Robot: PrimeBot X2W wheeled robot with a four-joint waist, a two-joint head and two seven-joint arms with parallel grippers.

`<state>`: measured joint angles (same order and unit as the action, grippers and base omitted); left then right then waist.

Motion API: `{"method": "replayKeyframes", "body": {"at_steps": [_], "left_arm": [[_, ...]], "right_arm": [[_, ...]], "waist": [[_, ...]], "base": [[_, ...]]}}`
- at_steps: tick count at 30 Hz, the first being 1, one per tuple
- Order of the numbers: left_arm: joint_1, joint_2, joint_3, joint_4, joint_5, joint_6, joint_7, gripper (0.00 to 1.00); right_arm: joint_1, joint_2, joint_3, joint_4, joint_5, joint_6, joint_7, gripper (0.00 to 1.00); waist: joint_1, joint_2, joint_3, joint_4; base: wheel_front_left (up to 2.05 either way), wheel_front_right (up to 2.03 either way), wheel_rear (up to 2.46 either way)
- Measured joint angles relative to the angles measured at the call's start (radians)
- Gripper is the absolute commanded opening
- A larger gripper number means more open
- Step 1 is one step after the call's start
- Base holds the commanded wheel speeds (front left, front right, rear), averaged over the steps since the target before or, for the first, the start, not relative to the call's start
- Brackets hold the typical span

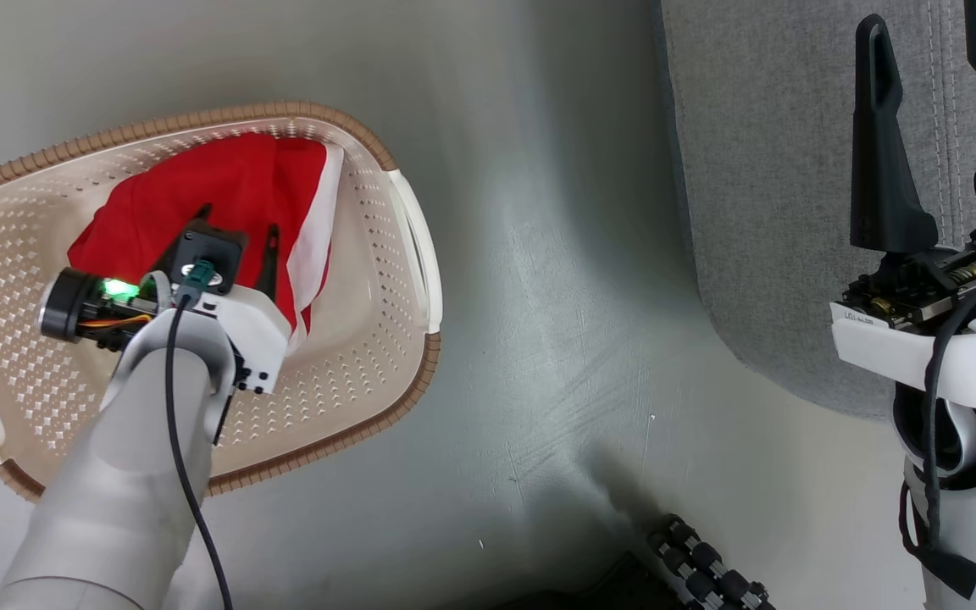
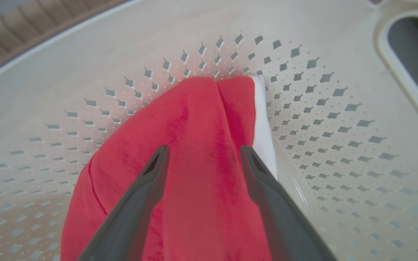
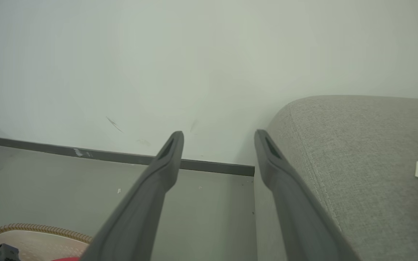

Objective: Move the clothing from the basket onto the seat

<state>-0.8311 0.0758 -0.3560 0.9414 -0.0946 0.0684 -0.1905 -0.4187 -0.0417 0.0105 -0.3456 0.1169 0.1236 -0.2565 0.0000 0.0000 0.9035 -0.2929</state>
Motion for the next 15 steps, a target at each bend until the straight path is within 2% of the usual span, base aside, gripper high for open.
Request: {"method": "replayKeyframes", "body": {"at_steps": [9,10,12,14,15], "left_arm": [[-0.046,0.021,0.020,0.056,0.000,0.018,-0.007,1.00],[-0.048,0.020,0.020,0.062,0.000,0.018,-0.010,0.97],[-0.053,0.016,0.020,0.072,0.000,0.017,-0.010,0.45],[-0.063,0.012,0.019,0.079,0.000,0.017,-0.013,0.00],[-0.067,0.011,0.019,0.080,0.000,0.017,-0.014,0.00]], "right_arm": [[-0.024,0.000,-0.001,-0.001,0.007,0.000,0.000,1.00],[-0.025,0.000,-0.001,-0.001,0.007,0.000,0.000,1.00],[-0.029,0.000,-0.002,-0.001,0.007,0.000,0.000,1.00],[-0.039,0.000,-0.004,-0.001,0.007,0.000,0.000,1.00],[-0.042,0.000,-0.004,-0.001,0.007,0.000,0.000,1.00]], "waist": [[0.0000,0.0000,0.040,-0.010],[0.0000,0.0000,0.043,-0.011],[0.0000,0.0000,0.048,-0.011],[0.0000,0.0000,0.052,-0.012],[0.0000,0.0000,0.053,-0.012]], "base": [[0.00,0.00,0.00],[0.00,0.00,0.00],[0.00,0.00,0.00],[0.00,0.00,0.00],[0.00,0.00,0.00]]}}
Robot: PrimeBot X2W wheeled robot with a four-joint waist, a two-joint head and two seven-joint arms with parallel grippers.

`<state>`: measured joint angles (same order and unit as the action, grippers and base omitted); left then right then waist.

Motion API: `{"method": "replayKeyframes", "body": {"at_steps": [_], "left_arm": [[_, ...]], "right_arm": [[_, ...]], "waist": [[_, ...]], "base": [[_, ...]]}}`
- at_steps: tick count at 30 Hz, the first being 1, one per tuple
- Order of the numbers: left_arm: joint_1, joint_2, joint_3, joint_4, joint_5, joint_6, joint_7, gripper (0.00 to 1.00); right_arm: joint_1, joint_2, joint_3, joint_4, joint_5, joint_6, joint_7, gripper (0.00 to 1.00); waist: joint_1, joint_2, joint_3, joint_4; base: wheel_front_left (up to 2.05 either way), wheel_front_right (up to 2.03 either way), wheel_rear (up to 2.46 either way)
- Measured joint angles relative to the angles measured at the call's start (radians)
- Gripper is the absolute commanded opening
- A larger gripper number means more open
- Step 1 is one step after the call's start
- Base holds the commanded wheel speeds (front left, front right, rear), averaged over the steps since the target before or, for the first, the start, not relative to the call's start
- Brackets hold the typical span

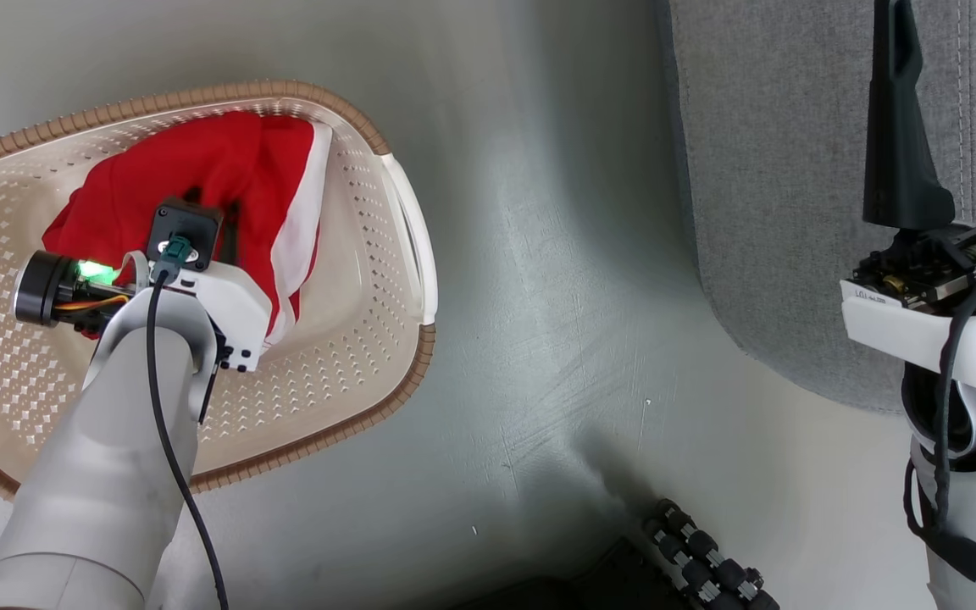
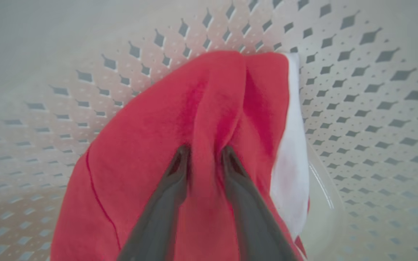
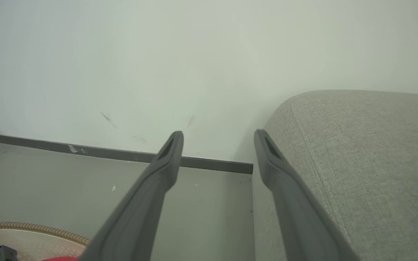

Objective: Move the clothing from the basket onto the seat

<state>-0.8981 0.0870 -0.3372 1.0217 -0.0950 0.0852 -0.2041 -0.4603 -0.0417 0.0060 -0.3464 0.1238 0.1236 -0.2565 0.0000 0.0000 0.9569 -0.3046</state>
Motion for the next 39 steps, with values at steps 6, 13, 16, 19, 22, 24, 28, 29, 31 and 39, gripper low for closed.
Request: {"method": "replayKeyframes", "body": {"at_steps": [6,13,16,19,22,24,28,29,31,39], "left_arm": [[-0.014,-0.007,-0.002,0.016,0.000,0.000,-0.016,0.00],[-0.014,-0.020,-0.004,0.013,-0.003,0.000,-0.036,0.00],[-0.014,-0.020,-0.007,0.013,-0.003,-0.001,-0.037,0.00],[-0.014,-0.020,-0.011,0.008,-0.003,-0.001,-0.041,0.00],[-0.014,-0.020,-0.013,-0.005,-0.003,-0.009,-0.044,0.00],[-0.013,-0.021,-0.013,-0.010,-0.003,-0.010,-0.044,0.00],[-0.008,-0.020,-0.013,-0.037,-0.003,-0.018,-0.044,0.00],[-0.004,-0.020,-0.014,-0.046,-0.003,-0.021,-0.044,0.00],[0.013,-0.020,-0.017,-0.080,-0.003,-0.026,-0.045,0.00],[0.089,-0.020,-0.016,-0.242,-0.003,-0.028,-0.045,0.00]], "right_arm": [[0.000,0.000,-0.011,0.002,0.000,0.000,0.000,1.00],[-0.004,0.000,-0.041,0.015,0.000,0.000,0.000,1.00],[-0.025,0.000,-0.051,0.021,0.000,0.000,0.000,1.00],[-0.037,0.000,-0.050,0.027,0.000,0.000,0.000,1.00],[-0.038,0.000,-0.049,0.036,0.000,0.000,0.000,1.00],[-0.038,0.000,-0.049,0.039,0.000,0.000,0.000,1.00],[-0.038,0.000,-0.048,0.053,0.001,0.000,0.000,1.00],[-0.039,0.000,-0.048,0.057,0.001,0.000,0.000,1.00],[-0.039,0.000,-0.048,0.063,0.001,0.000,0.000,1.00],[-0.041,-0.001,-0.042,0.093,-0.002,0.000,0.000,1.00]], "waist": [[0.0000,0.0000,0.001,0.001],[0.0000,0.0000,-0.004,0.010],[0.0000,0.0000,-0.008,0.016],[0.0000,0.0000,-0.014,0.023],[0.0000,0.0000,-0.022,0.032],[0.0000,0.0000,-0.025,0.035],[0.0000,0.0000,-0.040,0.048],[0.0000,0.0000,-0.044,0.051],[0.0000,0.0000,-0.053,0.058],[0.0000,0.0000,-0.098,0.089]], "base": [[0.00,0.00,0.00],[0.00,0.00,0.00],[0.00,0.00,0.00],[0.00,0.00,0.00],[0.00,0.00,0.00],[0.00,0.00,0.00],[0.00,0.00,0.00],[0.00,0.00,0.00],[0.00,0.00,0.00],[0.00,0.00,0.00]]}}
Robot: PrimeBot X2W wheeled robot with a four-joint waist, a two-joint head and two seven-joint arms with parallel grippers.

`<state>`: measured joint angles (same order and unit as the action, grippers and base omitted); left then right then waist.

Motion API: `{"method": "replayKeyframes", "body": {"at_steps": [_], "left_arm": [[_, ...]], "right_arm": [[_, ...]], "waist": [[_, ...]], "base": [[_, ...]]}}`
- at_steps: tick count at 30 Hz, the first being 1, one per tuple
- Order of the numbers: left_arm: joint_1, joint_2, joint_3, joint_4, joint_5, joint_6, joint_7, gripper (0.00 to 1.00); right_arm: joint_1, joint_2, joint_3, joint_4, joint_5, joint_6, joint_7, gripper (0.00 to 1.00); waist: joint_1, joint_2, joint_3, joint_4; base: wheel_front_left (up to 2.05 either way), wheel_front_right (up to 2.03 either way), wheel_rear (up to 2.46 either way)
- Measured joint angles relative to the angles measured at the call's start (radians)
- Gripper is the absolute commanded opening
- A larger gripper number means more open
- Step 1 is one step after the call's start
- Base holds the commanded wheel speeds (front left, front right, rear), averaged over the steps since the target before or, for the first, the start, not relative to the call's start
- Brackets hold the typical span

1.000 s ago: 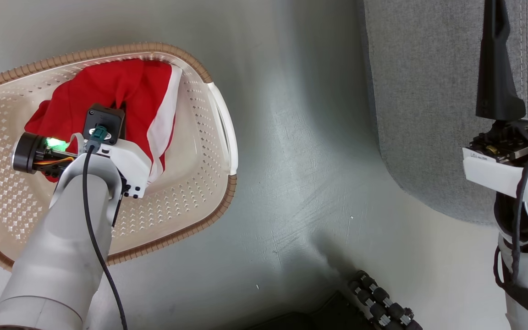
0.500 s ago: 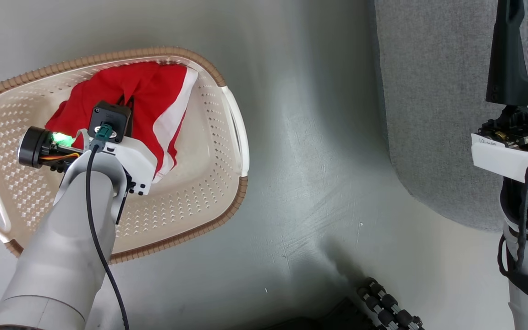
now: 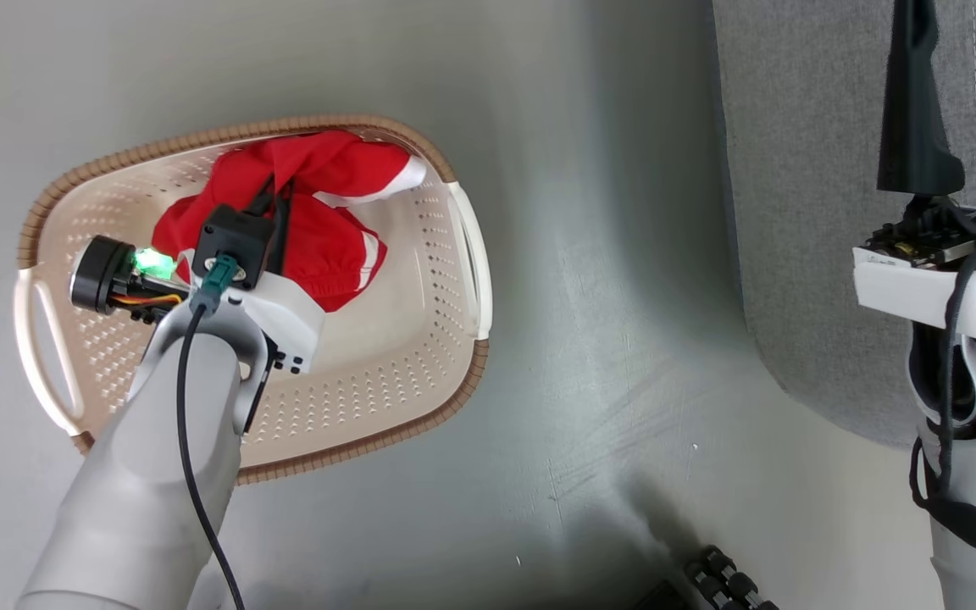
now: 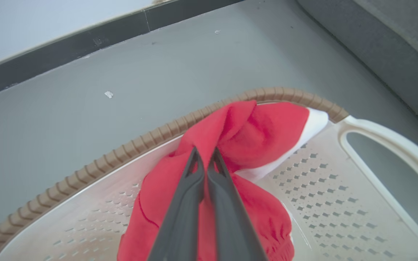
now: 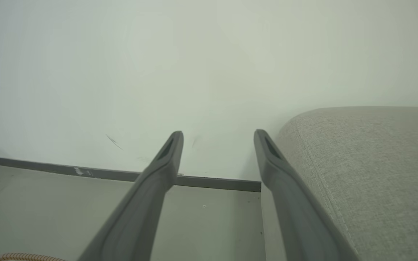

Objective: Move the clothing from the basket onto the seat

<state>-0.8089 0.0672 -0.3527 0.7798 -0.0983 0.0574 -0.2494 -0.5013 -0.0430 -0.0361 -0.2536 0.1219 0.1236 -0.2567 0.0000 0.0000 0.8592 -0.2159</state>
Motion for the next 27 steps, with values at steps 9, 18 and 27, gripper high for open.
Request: {"method": "replayKeyframes", "body": {"at_steps": [9,18,27], "left_arm": [[0.092,-0.001,0.013,-0.176,-0.018,0.000,0.000,0.00],[0.174,0.008,0.027,-0.336,-0.018,0.002,0.000,0.00],[0.225,0.030,0.041,-0.461,-0.018,0.000,-0.003,0.00]], "right_arm": [[0.000,-0.001,0.026,0.047,-0.030,0.000,0.000,1.00],[0.003,-0.002,0.043,0.101,-0.052,0.000,0.000,1.00],[0.031,-0.006,0.064,0.148,-0.061,0.000,0.000,1.00]], "waist": [[0.0000,0.0000,-0.069,0.037],[0.0000,0.0000,-0.160,0.074],[0.0000,0.0000,-0.267,0.109]], "base": [[0.00,0.00,0.00],[0.00,0.00,0.00],[0.00,0.00,0.00]]}}
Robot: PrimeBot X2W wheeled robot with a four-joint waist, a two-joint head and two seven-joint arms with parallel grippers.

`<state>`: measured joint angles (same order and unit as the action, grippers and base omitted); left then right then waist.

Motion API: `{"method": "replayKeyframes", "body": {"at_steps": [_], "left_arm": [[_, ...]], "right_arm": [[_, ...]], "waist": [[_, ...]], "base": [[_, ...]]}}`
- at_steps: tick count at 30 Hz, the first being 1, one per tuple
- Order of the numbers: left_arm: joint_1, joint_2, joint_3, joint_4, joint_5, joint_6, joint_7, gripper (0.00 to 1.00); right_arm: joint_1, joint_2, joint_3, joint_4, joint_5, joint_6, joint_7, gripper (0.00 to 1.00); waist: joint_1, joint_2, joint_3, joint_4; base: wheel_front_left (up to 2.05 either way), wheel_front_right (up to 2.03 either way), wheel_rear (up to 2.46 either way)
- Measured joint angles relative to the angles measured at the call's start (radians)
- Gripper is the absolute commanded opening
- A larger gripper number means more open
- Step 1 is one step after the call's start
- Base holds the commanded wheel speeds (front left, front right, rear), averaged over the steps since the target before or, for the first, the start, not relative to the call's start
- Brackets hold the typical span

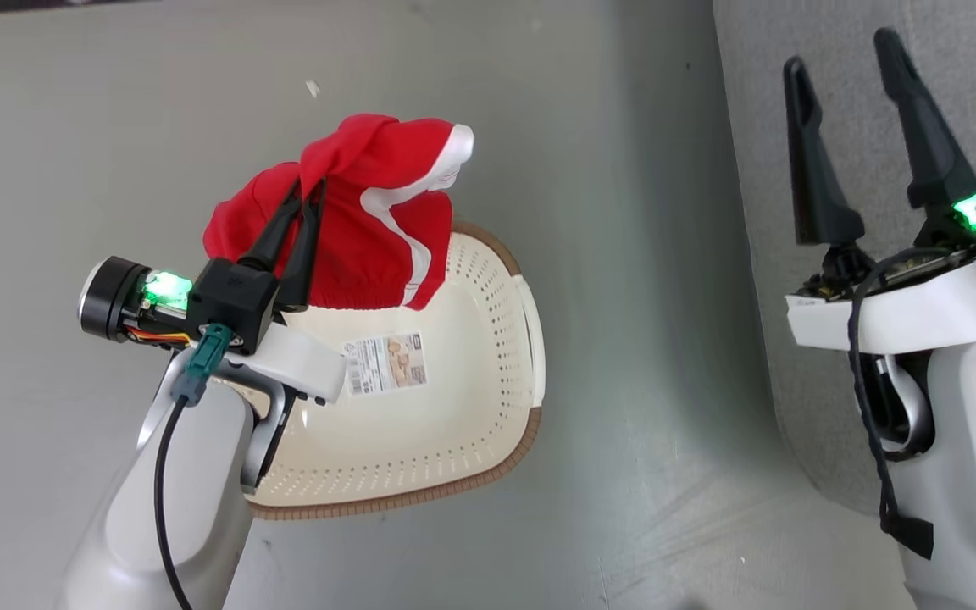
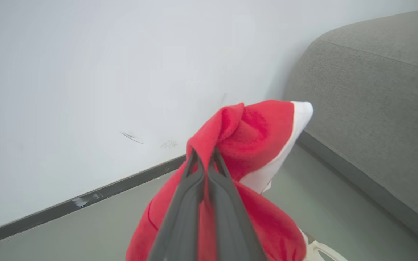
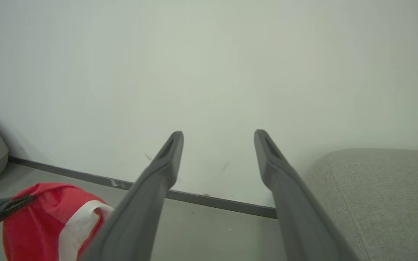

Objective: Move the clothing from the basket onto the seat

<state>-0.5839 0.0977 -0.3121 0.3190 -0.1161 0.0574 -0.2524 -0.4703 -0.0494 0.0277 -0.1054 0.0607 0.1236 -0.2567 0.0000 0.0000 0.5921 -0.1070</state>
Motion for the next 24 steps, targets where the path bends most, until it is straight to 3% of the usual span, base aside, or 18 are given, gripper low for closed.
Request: {"method": "replayKeyframes", "body": {"at_steps": [24], "left_arm": [[0.131,0.039,-0.043,-0.098,-0.016,-0.088,0.000,0.00]], "right_arm": [[0.176,-0.032,0.118,0.114,0.002,0.000,0.000,1.00]], "waist": [[0.0000,0.0000,-0.323,0.049]], "base": [[0.00,0.00,0.00]]}}
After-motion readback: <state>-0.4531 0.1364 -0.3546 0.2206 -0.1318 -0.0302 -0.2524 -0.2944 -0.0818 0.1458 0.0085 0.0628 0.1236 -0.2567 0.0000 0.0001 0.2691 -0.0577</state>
